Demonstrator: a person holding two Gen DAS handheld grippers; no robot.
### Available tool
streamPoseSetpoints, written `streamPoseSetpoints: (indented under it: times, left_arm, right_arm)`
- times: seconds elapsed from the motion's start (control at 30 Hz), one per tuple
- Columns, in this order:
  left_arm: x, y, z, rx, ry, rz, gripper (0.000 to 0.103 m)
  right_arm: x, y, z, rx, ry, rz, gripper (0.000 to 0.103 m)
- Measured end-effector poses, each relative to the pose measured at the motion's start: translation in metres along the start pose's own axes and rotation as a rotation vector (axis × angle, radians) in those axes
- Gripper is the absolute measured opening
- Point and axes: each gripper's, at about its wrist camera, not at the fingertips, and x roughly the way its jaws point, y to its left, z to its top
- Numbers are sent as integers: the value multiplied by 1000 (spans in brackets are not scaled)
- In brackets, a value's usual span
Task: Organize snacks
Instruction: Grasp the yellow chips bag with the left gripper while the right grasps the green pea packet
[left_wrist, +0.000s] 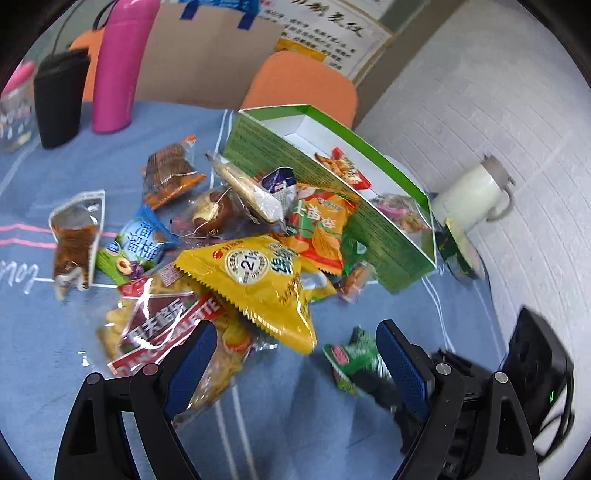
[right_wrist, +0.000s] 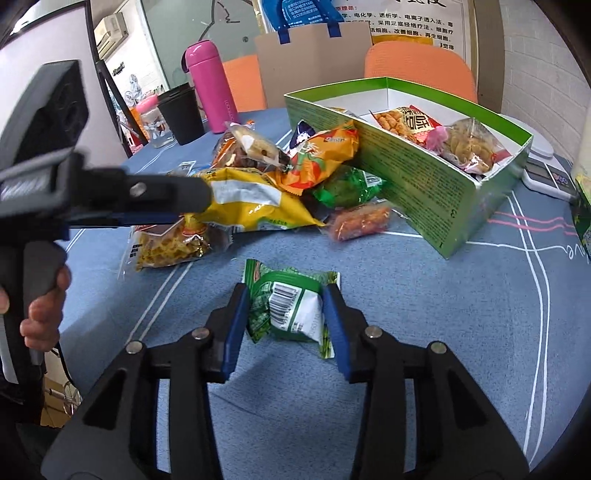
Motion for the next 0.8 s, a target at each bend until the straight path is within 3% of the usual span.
streamPoseSetpoints:
  times: [0.1, 0.2, 0.3, 0.43, 0.67, 0.8]
  left_arm:
    - [7, 6, 9, -76, -15, -29, 90]
    - [12, 7, 18, -101, -25, -9, 89]
    - [15, 7, 21, -97, -29, 19, 82]
    - [18, 7, 18, -74, -13, 9, 73]
    - [15, 5, 12, -91, -11, -14, 73]
    - [21, 3, 11, -47, -17, 14, 70]
  right_arm:
    - [-1, 0, -1, 6, -5, 1, 45]
    - [1, 0, 0, 15, 1, -10, 49]
    - [0, 0, -1, 16, -1, -34, 62]
    - [1, 1, -2, 9, 3, -27, 63]
    - [4, 7, -5, -6, 12, -14, 63]
    - [13, 2, -6, 31, 40, -3, 63]
